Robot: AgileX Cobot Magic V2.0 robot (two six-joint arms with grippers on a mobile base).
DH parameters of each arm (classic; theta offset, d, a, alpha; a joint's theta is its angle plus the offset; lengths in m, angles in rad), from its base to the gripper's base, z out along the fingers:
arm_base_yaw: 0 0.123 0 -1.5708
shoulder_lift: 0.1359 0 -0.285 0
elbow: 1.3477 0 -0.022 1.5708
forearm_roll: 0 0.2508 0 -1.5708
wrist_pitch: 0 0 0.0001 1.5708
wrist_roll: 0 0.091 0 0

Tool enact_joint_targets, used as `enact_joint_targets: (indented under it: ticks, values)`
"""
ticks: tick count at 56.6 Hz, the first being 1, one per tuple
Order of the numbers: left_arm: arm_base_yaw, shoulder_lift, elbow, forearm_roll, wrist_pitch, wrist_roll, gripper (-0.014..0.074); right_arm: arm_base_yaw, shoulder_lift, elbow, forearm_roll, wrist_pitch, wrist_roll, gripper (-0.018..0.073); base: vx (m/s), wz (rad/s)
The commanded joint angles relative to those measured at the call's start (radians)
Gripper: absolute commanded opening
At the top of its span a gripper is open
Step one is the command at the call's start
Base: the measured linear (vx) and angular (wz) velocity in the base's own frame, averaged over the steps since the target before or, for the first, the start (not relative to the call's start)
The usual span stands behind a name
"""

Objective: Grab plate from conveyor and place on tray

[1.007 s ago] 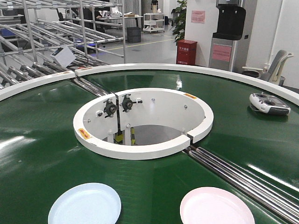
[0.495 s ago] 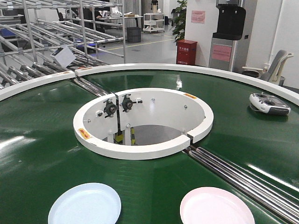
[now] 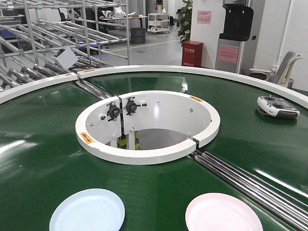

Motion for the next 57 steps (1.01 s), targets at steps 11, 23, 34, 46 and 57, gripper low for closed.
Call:
enact_joint_targets:
  ticks: [11,23,34,46,57]
  values:
    - [0.003,0.276,-0.597,-0.009,0.029,0.190,-0.0006,-0.003,0.313,-0.537,-0.005,0.048,-0.013,-0.0009,0.00,0.00]
    - [0.003,0.639,-0.908,-0.010,0.243,0.228,-0.0006,-0.003,0.613,-0.773,-0.004,0.104,-0.011,-0.0009,0.00,0.00]
    - [0.003,0.781,-0.929,-0.011,0.255,0.227,-0.0006,-0.003,0.750,-0.794,0.002,0.077,0.008,-0.0009,0.00,0.00]
    - [0.003,0.821,-0.929,-0.011,0.214,0.227,-0.0006,-0.003,0.778,-0.794,0.003,0.145,0.009,-0.0009,0.00,0.00]
    - [0.003,0.818,-0.929,-0.011,0.211,0.227,0.0034,-0.003,0.775,-0.794,-0.011,0.149,0.008,0.0064,0.00,0.00]
